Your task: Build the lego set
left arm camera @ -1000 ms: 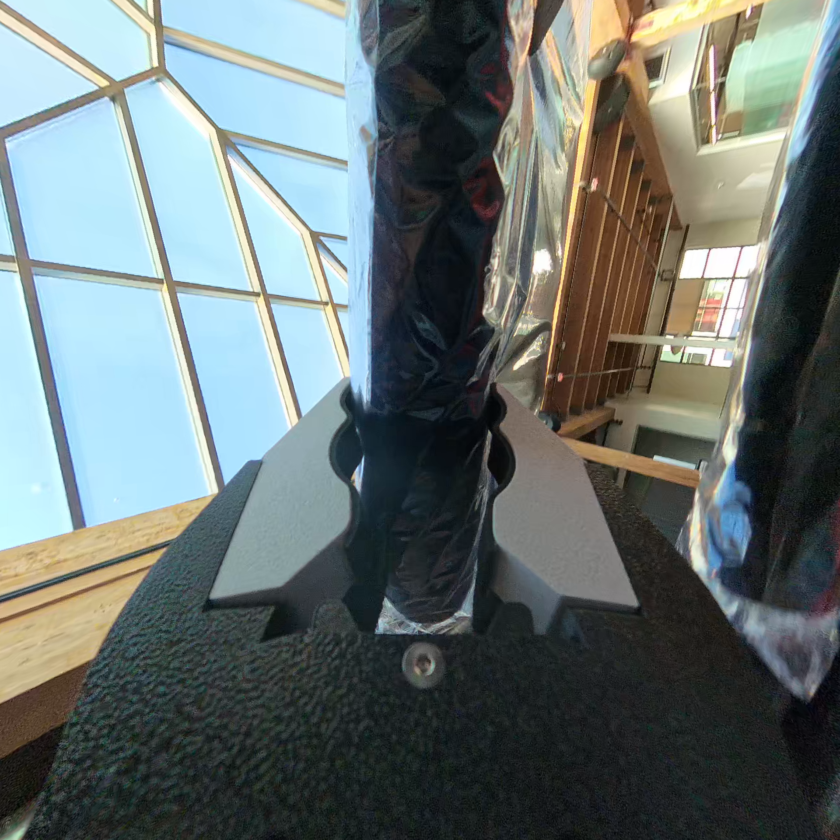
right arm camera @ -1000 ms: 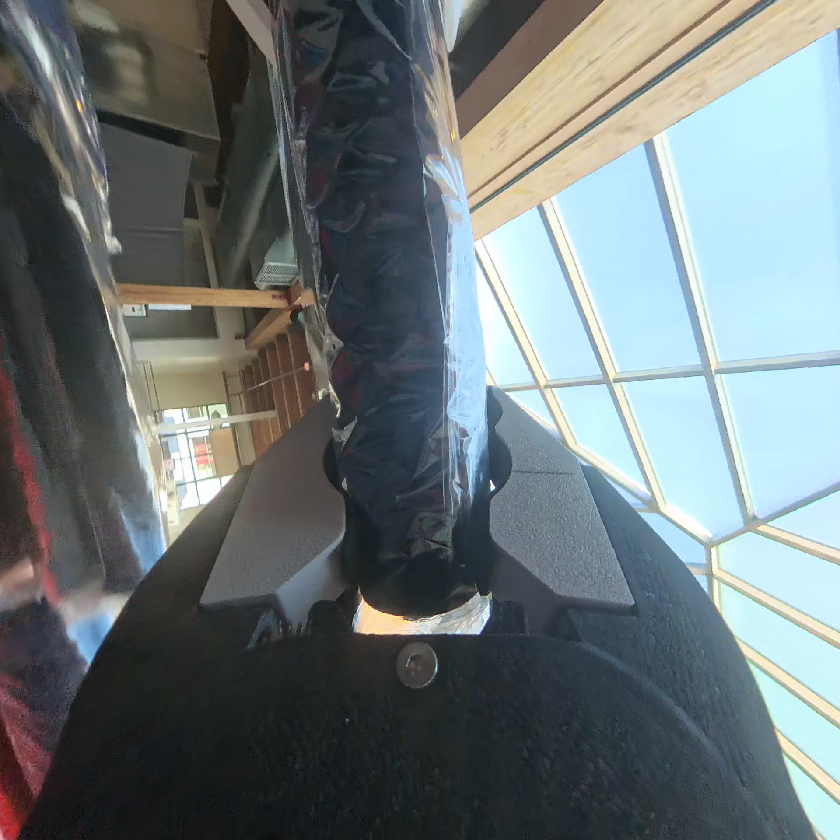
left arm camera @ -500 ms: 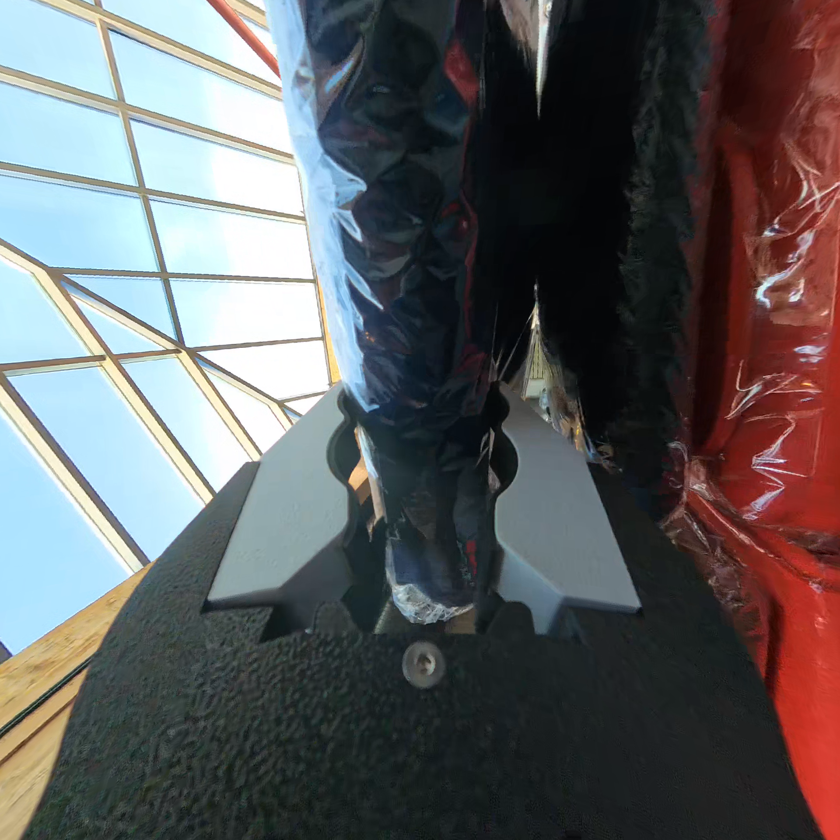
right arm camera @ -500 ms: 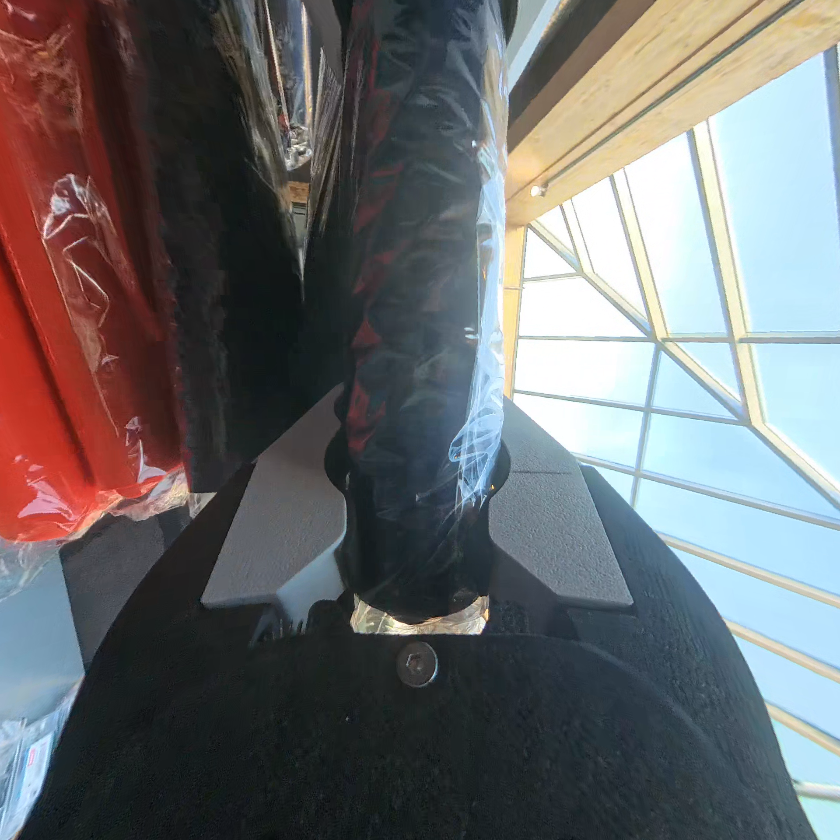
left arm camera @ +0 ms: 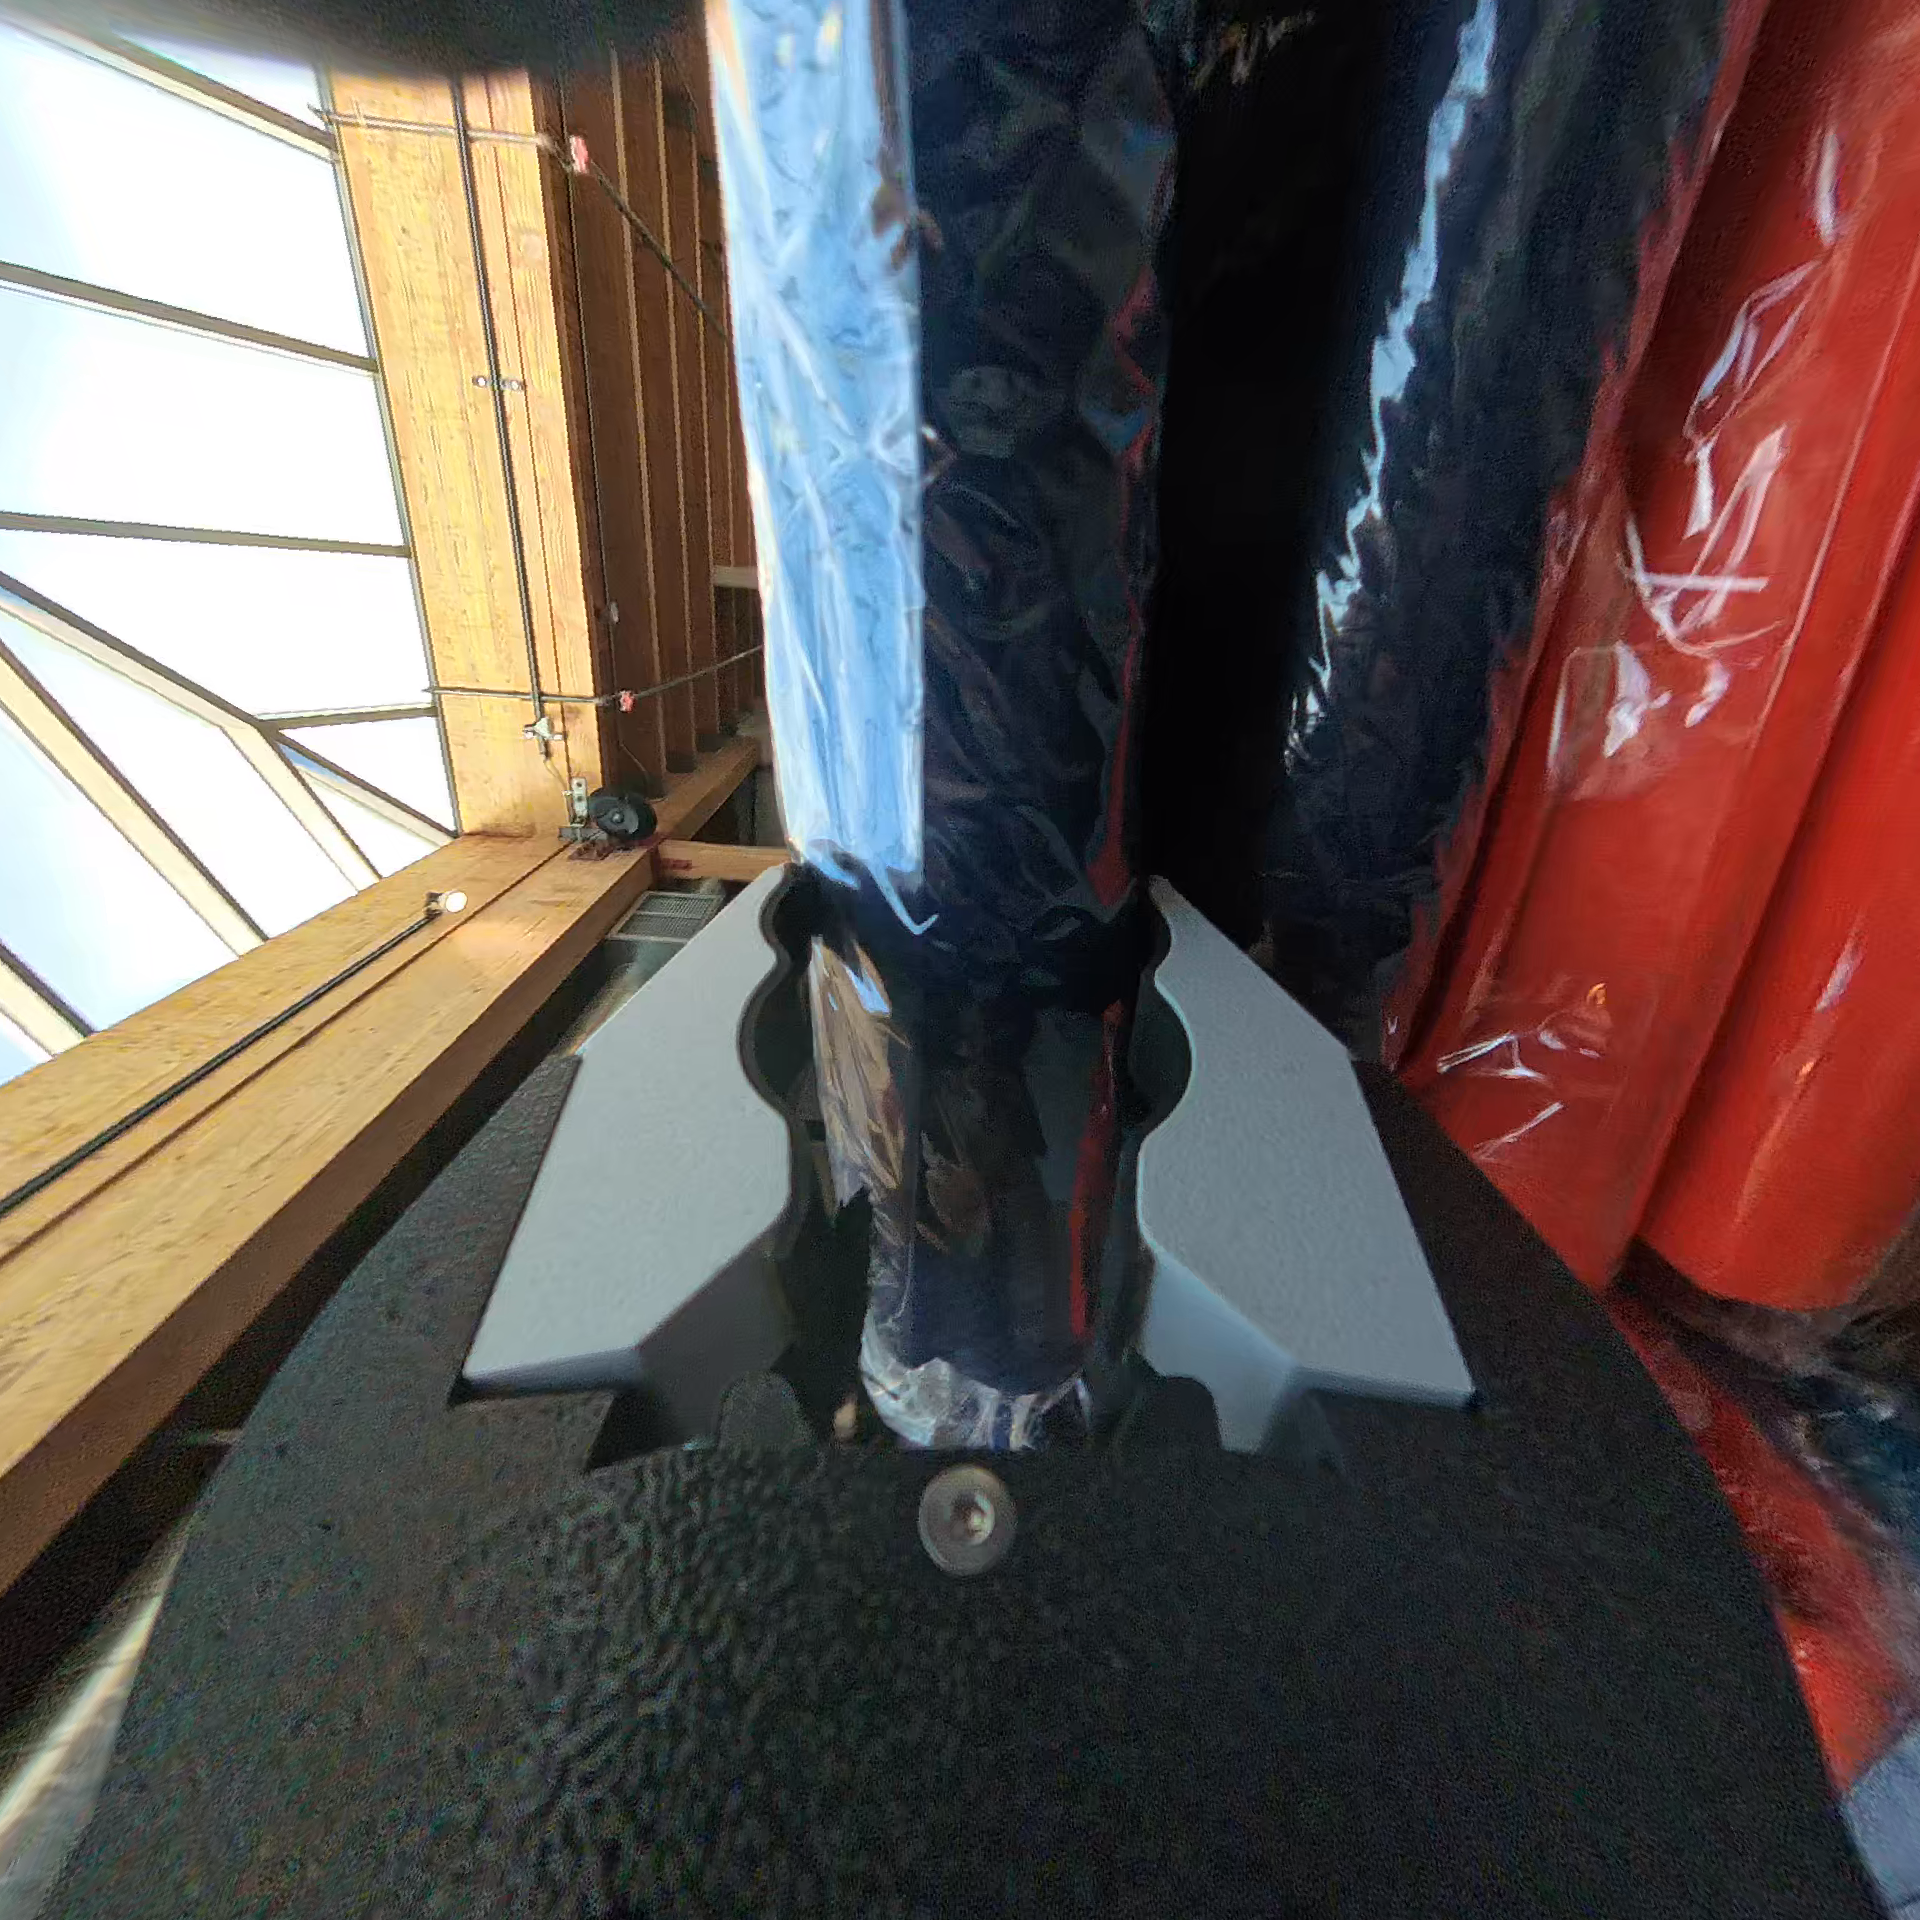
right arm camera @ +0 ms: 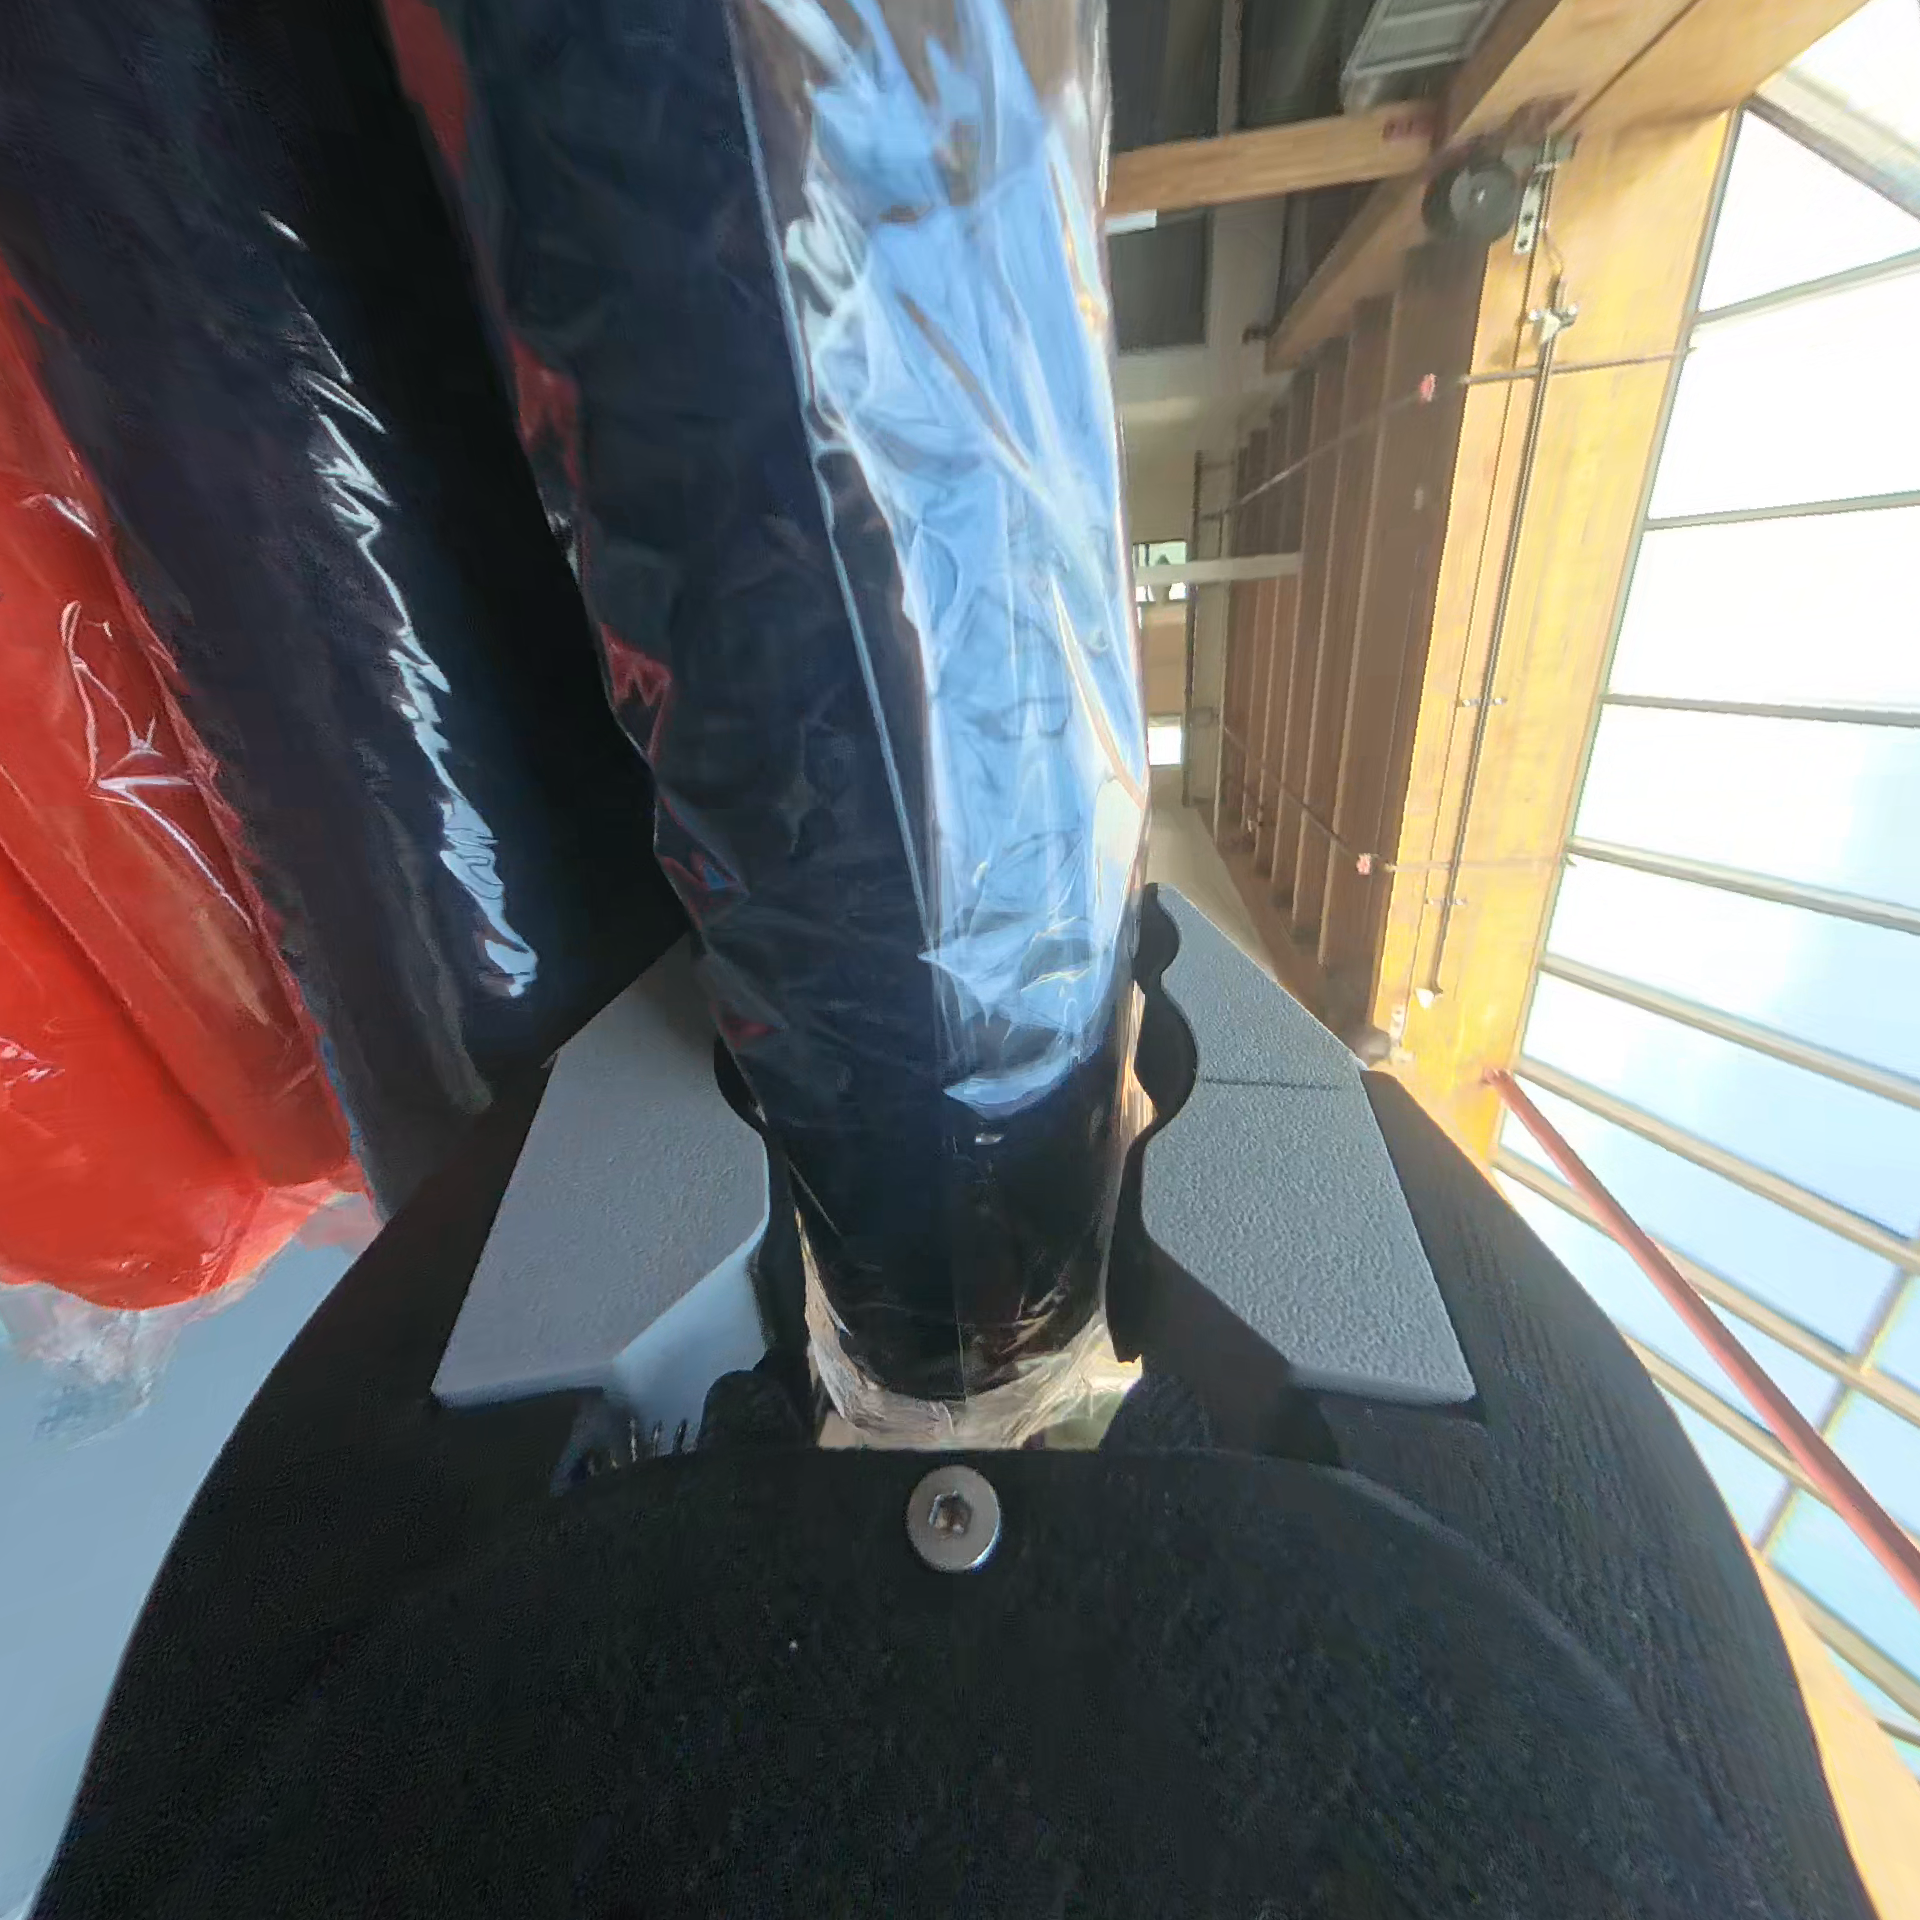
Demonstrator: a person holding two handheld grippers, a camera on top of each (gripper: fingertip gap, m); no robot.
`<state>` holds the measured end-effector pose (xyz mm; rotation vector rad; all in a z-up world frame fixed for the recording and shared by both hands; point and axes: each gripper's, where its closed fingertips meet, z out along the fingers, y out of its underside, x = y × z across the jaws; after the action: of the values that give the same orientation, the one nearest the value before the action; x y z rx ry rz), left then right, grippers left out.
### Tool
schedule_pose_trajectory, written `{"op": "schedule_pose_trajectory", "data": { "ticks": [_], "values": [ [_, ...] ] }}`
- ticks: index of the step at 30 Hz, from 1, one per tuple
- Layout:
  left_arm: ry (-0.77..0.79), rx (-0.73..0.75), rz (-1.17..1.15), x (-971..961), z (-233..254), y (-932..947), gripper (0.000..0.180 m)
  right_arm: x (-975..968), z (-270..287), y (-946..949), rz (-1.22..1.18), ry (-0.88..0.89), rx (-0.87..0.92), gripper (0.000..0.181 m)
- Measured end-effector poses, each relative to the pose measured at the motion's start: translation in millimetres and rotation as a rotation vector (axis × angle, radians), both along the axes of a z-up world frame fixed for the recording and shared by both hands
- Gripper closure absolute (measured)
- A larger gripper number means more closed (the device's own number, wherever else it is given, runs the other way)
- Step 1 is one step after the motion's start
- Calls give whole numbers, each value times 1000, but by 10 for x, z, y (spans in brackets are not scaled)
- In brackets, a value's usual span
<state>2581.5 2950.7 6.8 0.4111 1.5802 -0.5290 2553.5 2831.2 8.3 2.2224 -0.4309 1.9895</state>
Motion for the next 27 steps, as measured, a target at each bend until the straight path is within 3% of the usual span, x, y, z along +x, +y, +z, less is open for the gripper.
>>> {"op": "schedule_pose_trajectory", "data": {
  "ticks": [6, 10, 13, 16, 21, 27],
  "values": [
    [155, -143, -349, -741, 2, 16, 83, -396, -55, 256, -44, -77, 80, 107],
    [181, -112, -474, -1177, -114, 314, 79, -479, -159, 387, 2, -11, 359, 84],
    [187, -119, -505, -1282, -222, 757, 80, -681, -294, 422, -114, 93, 566, 46],
    [202, -183, -484, -1167, -290, 1388, 81, -1019, -119, 717, -140, -36, 526, 49],
    [252, -336, -355, -637, -504, 2727, 83, -1158, -81, 2079, 49, -265, 363, 70],
    [374, -354, -91, -57, -1160, 4473, 86, -309, -742, 4688, 655, -42, 694, 69]
  ]
}}
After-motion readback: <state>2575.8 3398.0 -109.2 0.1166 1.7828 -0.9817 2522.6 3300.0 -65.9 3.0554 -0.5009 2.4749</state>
